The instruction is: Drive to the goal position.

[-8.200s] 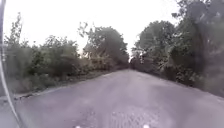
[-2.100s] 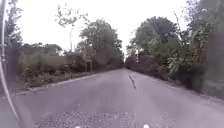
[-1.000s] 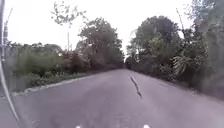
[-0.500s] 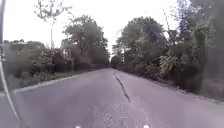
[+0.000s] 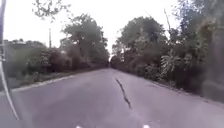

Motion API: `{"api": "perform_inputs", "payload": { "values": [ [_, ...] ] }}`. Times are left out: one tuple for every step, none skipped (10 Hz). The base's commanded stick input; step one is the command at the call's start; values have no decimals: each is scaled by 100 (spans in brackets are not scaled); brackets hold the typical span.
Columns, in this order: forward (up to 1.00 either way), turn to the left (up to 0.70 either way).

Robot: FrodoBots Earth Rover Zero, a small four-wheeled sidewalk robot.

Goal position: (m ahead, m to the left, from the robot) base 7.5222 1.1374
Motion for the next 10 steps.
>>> {"api": "perform_inputs", "payload": {
  "values": [
    [70, 0],
    [70, 0],
    [70, 0],
    [70, 0],
    [70, 0],
    [70, 0],
    [70, 0],
    [70, 0],
    [70, 0],
    [70, 0]
  ]
}}
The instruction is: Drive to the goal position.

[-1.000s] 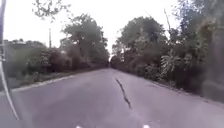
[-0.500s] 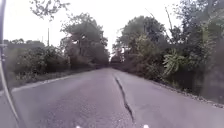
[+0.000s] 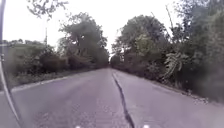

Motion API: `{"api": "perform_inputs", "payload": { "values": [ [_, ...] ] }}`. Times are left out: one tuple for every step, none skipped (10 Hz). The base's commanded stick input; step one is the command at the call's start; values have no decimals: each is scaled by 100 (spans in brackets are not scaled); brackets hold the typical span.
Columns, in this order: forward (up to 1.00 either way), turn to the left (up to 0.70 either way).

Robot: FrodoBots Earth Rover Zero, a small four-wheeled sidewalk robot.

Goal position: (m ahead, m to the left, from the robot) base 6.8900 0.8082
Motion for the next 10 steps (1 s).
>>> {"api": "perform_inputs", "payload": {
  "values": [
    [70, 0],
    [70, 0],
    [70, 0],
    [70, 0],
    [70, 0],
    [70, 0],
    [70, 0],
    [70, 0],
    [70, 0],
    [70, 0]
  ]
}}
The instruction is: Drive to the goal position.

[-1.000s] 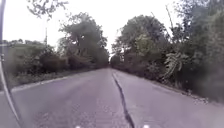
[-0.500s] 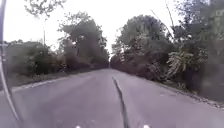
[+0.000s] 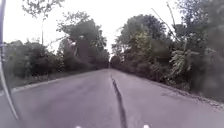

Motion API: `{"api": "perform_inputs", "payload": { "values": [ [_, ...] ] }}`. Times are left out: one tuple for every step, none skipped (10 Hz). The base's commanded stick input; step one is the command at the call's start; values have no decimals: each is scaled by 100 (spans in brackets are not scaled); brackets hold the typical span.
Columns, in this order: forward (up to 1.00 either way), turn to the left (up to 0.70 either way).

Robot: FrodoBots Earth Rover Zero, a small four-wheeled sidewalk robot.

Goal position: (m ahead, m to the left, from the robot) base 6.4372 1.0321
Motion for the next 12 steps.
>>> {"api": "perform_inputs", "payload": {
  "values": [
    [70, 0],
    [70, 0],
    [70, 0],
    [70, 0],
    [70, 0],
    [70, 0],
    [70, 0],
    [70, 0],
    [70, 0],
    [70, 3],
    [70, 8],
    [70, 35]
  ]
}}
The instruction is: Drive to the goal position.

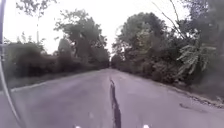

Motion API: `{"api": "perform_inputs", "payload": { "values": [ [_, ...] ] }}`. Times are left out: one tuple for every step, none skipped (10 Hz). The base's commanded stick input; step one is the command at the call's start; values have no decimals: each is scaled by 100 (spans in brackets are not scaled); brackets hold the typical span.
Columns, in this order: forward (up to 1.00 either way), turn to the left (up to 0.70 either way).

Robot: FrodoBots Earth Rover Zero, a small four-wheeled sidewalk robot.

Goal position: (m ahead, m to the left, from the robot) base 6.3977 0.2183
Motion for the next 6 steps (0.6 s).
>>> {"api": "perform_inputs", "payload": {
  "values": [
    [70, 24],
    [70, 0],
    [70, 0],
    [70, 0],
    [70, 0],
    [70, 0]
  ]
}}
